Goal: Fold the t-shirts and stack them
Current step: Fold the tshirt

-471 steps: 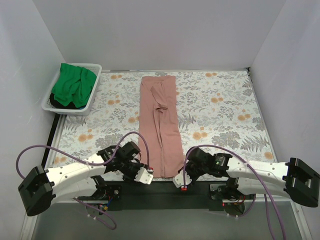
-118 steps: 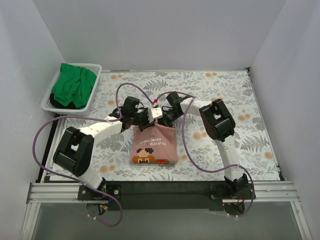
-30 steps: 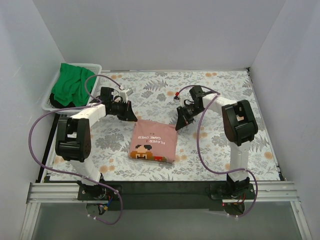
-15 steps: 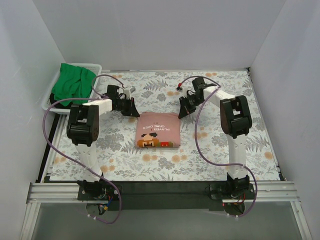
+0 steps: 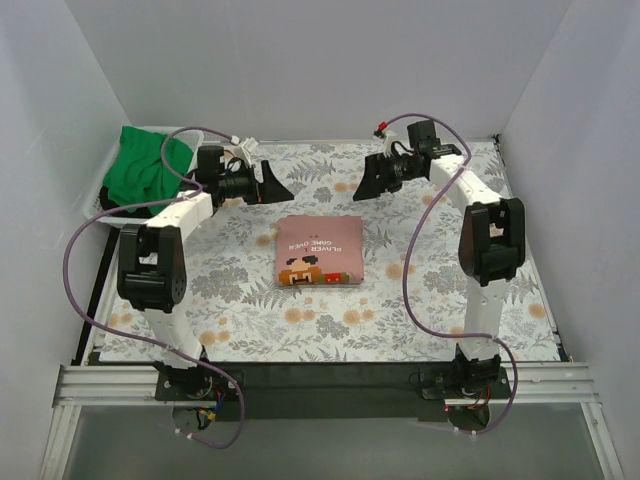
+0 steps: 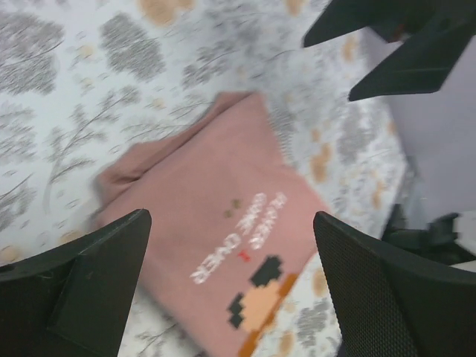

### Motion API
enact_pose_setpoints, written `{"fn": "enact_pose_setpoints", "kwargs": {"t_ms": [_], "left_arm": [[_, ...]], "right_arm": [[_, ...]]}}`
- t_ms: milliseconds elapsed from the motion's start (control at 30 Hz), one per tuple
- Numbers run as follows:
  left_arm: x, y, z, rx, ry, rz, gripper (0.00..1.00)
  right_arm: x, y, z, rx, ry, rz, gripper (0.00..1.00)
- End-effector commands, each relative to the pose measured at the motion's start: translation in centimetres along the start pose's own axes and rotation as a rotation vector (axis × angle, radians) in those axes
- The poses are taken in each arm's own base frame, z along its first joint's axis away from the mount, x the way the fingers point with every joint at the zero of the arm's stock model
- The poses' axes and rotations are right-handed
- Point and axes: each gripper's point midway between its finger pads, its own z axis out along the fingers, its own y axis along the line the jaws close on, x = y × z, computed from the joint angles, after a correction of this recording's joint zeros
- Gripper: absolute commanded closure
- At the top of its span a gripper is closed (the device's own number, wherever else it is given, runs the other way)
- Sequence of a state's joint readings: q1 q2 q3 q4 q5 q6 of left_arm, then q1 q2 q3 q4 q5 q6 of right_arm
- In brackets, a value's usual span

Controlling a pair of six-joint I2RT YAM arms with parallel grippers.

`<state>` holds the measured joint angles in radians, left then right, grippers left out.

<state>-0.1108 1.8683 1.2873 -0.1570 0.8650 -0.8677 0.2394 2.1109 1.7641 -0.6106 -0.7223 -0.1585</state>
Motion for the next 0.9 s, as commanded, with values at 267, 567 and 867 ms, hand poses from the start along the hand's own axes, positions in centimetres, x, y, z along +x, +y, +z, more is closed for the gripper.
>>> {"fn": "enact_pose_setpoints", "kwargs": {"t_ms": [267,567,867], "left_arm": [[1.6,-7.8,2.0,0.389,-0.043,-0.44,0.07],[3.8,-2.0,6.6,0.238,-0.015,-0.557,0.06],[3.3,-2.0,5.4,0.208,0.004,-0.487,0.05]], "right_arm": [[1.2,9.7,2.4,-0.496,-0.068,0.459,0.02],[2.8,5.7,6.9,-0.44,-0.047,0.531,0.02],[1.5,5.0,3.6,-0.394,-0.126,0.502,0.02]]}}
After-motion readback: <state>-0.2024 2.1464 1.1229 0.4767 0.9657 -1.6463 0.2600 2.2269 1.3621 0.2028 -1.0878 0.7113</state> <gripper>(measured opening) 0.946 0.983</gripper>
